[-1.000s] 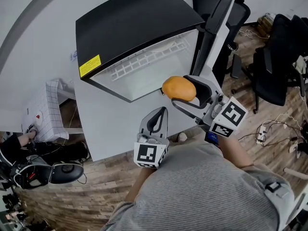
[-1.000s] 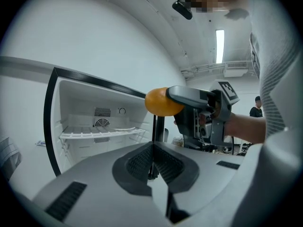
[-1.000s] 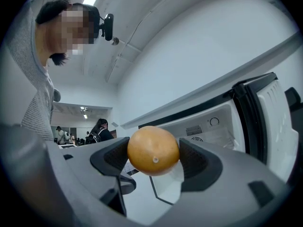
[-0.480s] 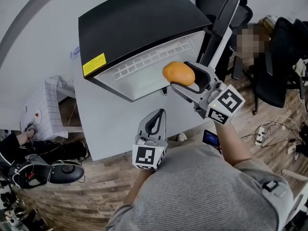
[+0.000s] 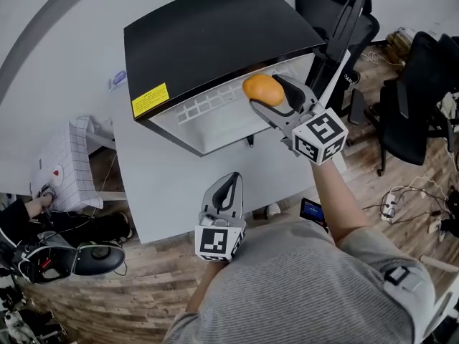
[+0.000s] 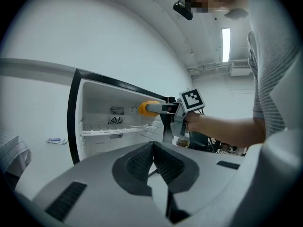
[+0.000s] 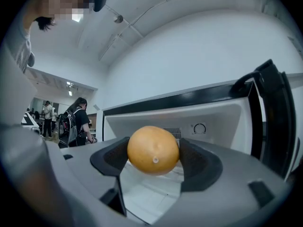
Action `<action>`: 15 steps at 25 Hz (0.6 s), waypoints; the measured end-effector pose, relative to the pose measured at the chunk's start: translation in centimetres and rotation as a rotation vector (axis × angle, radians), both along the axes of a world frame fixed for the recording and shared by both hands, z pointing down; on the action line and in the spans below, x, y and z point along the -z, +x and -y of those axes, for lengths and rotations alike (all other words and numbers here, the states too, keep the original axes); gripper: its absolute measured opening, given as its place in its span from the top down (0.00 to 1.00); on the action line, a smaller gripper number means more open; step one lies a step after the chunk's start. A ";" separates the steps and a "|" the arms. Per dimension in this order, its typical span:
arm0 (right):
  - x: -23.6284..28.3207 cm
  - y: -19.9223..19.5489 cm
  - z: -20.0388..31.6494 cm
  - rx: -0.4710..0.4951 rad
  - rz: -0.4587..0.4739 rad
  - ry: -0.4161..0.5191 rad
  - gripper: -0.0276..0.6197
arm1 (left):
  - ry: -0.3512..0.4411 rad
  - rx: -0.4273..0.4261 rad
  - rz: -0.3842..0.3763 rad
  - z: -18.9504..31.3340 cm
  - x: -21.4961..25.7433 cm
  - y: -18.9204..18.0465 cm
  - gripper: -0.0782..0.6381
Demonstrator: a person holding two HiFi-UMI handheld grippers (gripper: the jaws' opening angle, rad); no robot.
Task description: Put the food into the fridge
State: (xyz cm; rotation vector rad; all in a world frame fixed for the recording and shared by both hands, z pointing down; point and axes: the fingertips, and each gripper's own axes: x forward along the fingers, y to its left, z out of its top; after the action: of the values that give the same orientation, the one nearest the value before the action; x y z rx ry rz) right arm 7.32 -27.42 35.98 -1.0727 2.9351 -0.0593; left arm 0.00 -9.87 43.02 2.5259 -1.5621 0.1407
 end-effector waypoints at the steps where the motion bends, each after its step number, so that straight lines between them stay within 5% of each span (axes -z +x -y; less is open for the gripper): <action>1: 0.0 -0.1 0.5 -0.008 -0.004 0.001 0.44 | -0.005 0.003 0.002 -0.1 -0.1 -0.3 0.88; 15: -3.1 -1.6 7.0 -0.188 -0.153 -0.007 0.44 | -0.041 0.033 0.009 -0.2 -1.4 -3.9 0.88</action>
State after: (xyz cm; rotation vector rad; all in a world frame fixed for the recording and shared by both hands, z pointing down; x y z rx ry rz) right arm 5.68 -34.39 39.06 -1.4084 2.9486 0.0160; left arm -3.85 -9.71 44.40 2.4705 -1.5860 0.1779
